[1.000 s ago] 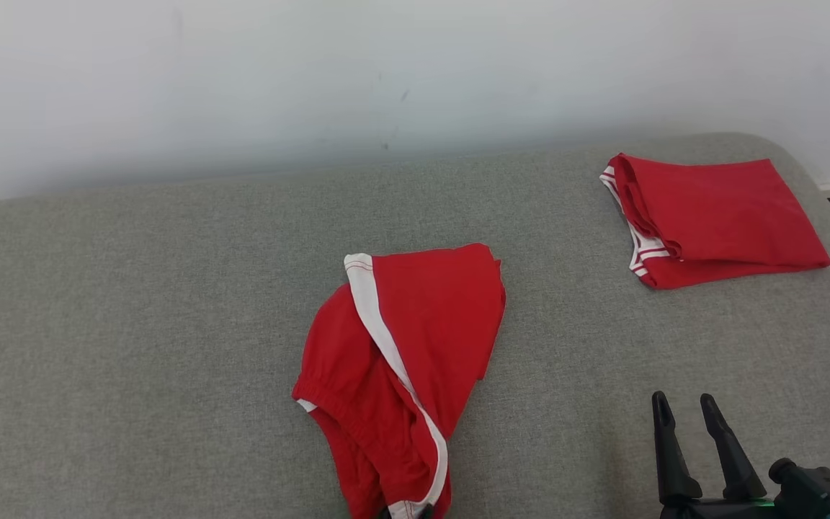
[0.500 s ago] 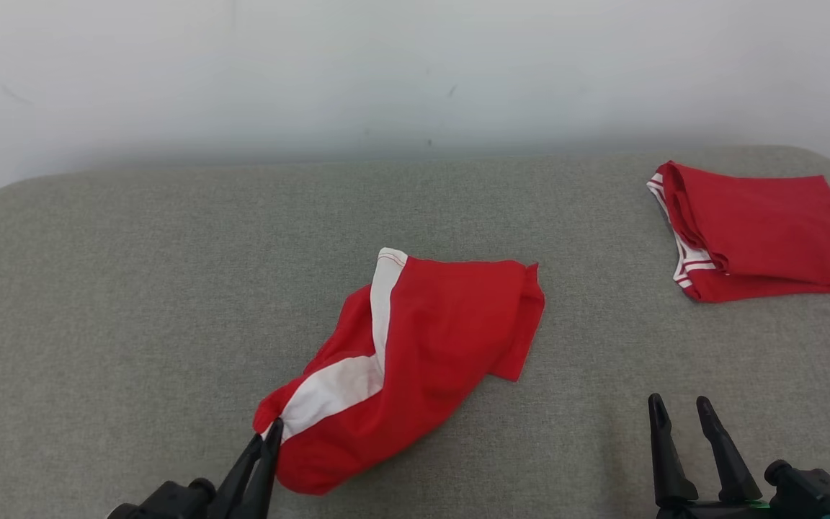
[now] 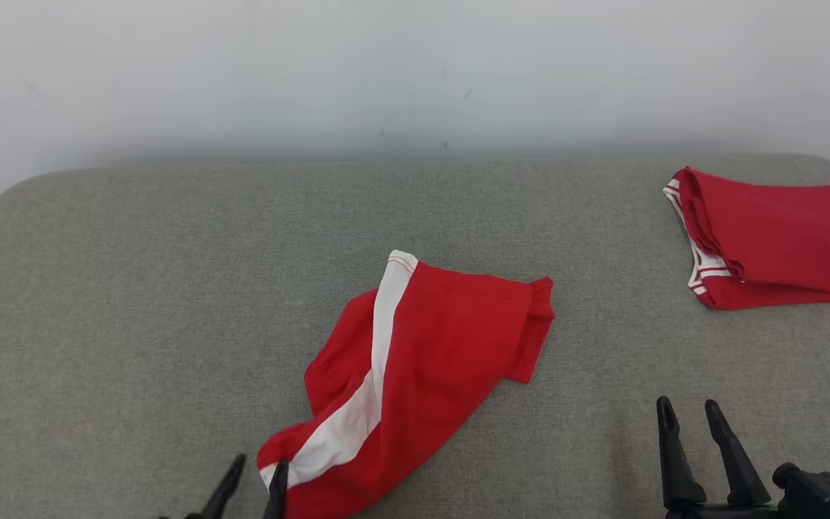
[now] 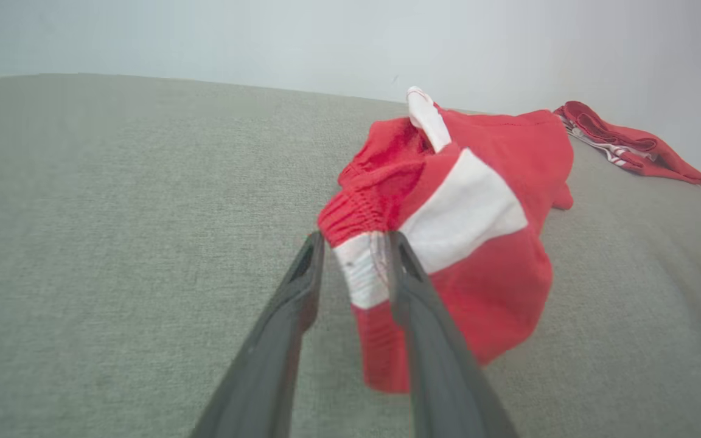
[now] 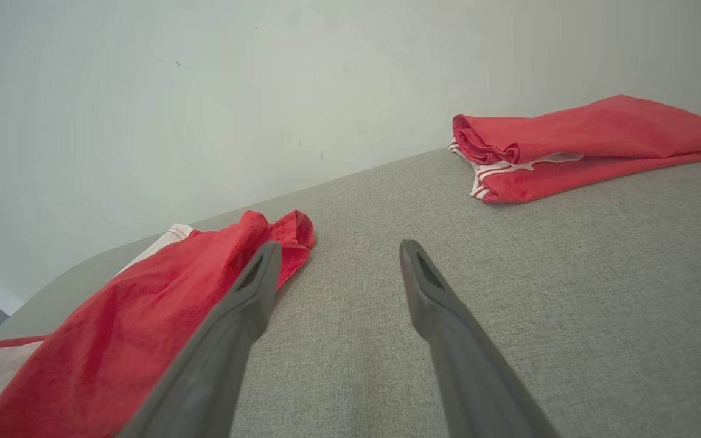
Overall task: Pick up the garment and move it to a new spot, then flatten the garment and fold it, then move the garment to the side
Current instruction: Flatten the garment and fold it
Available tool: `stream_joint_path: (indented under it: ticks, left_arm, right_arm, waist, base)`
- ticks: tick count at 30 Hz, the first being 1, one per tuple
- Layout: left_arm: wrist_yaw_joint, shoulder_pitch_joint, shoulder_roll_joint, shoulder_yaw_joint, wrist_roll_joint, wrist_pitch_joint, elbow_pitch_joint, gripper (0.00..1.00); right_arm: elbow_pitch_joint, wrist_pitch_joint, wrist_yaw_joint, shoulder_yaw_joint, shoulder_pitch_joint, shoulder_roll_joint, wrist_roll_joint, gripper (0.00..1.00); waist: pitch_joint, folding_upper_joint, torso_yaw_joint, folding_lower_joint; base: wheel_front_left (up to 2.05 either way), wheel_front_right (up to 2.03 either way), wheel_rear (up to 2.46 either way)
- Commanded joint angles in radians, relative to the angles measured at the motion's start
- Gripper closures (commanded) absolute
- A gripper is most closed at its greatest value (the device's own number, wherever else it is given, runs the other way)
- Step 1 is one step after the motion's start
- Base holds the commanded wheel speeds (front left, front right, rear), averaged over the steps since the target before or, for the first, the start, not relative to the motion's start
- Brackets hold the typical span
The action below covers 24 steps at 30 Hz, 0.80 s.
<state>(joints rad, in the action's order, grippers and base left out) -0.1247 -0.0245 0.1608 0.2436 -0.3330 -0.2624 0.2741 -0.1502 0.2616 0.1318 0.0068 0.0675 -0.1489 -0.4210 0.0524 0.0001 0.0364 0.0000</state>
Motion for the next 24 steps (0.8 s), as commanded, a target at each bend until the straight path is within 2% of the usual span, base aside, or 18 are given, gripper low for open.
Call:
stream_joint_path:
  ticks: [1, 10, 17, 24]
  left_arm:
    - [-0.005, -0.012, -0.002, -0.02, 0.018, -0.003, -0.016, 0.0]
    - [-0.007, -0.05, -0.015, -0.132, 0.092, -0.003, -0.17, 0.0]
    - [0.043, -0.082, -0.049, -0.234, 0.188, -0.003, -0.303, 0.0]
    - [0.04, -0.101, -0.062, -0.306, 0.226, -0.003, -0.296, 0.0]
  right_arm:
    - [0.0, 0.004, -0.003, -0.004, 0.01, -0.001, 0.002, 0.0]
    - [0.0, 0.004, -0.003, -0.001, 0.016, 0.009, 0.005, 0.0]
    - [-0.007, 0.004, -0.003, 0.007, 0.016, 0.008, 0.005, 0.0]
    - [-0.008, 0.004, -0.003, 0.001, 0.026, 0.0, 0.005, 0.0]
  waist:
    - [-0.005, -0.0001, 0.008, 0.0]
    - [-0.022, -0.0001, 0.036, 0.0]
    - [-0.039, -0.0001, 0.037, 0.0]
    - [-0.048, -0.0001, 0.035, 0.0]
  base:
    - [0.0, 0.0, 0.0]
    - [0.0, 0.0, 0.0]
    - [0.0, 0.0, 0.0]
    - [0.0, 0.0, 0.0]
